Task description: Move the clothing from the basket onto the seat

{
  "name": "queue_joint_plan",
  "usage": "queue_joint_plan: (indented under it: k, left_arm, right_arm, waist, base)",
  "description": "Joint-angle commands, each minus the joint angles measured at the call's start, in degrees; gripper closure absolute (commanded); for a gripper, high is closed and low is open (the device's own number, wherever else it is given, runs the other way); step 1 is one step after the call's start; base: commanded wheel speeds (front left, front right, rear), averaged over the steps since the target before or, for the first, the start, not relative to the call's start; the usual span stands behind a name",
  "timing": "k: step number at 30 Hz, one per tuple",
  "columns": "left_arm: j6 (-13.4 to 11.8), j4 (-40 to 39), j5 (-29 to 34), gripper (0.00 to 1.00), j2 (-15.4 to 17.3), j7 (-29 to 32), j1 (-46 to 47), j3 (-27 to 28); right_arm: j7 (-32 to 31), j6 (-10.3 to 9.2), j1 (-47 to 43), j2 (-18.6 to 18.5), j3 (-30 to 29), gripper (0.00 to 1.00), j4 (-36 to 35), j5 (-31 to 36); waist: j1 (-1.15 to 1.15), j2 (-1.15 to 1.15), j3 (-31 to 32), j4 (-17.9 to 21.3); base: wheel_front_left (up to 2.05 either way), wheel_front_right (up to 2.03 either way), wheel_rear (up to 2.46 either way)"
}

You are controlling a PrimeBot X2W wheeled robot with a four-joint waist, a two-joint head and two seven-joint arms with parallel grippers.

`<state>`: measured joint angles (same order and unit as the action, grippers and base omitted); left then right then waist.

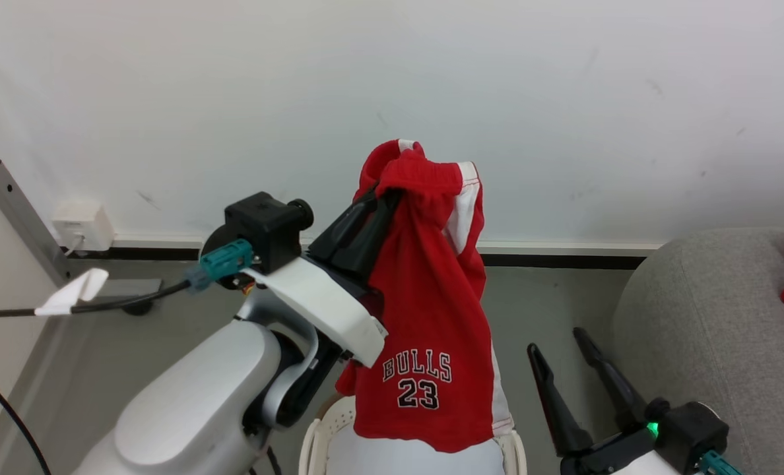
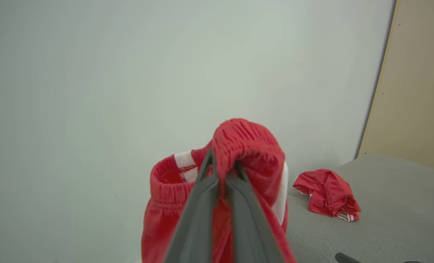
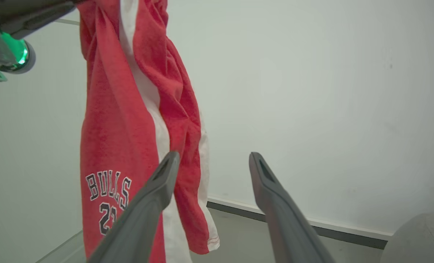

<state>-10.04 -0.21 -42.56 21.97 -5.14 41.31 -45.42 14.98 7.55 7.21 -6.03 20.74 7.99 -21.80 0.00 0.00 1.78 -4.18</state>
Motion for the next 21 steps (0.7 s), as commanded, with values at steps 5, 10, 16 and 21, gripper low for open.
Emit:
queue_joint_plan:
  k: [5,10,16,21]
  left_arm:
    - [0.8,0.5,0.5,1.00,-0.8,-0.1,0.5,-1.2]
    - [1.6,0.1,1.1,1.00,-2.2,0.2,0.5,-3.2]
    - [2.3,-1.3,1.2,1.00,-4.0,1.1,-0.3,-5.9]
    - [2.6,-2.9,1.2,1.00,-5.2,2.0,-0.8,-7.8]
  right_arm:
    - [-0.1,-0.13,2.1,-2.2,5.3,0.00,0.4,-1.7]
    - [-1.6,-0.13,4.4,-3.2,9.9,0.00,2.8,-3.4]
    - [-3.3,-0.13,7.9,-1.9,13.0,0.00,8.7,-5.6]
    - [-3.5,-0.13,10.1,-0.3,15.2,0.00,13.6,-7.4]
  waist:
    - [0.00,0.00,0.3,-1.4]
    - [0.00,0.00,0.9,-3.6]
    - [0.00,0.00,1.3,-6.2]
    - [0.00,0.00,1.6,-8.0]
  base:
    - [0.00,0.00,0.00]
    - [0.00,0.00,0.00]
    - [0.00,0.00,0.00]
    - [0.00,0.00,0.00]
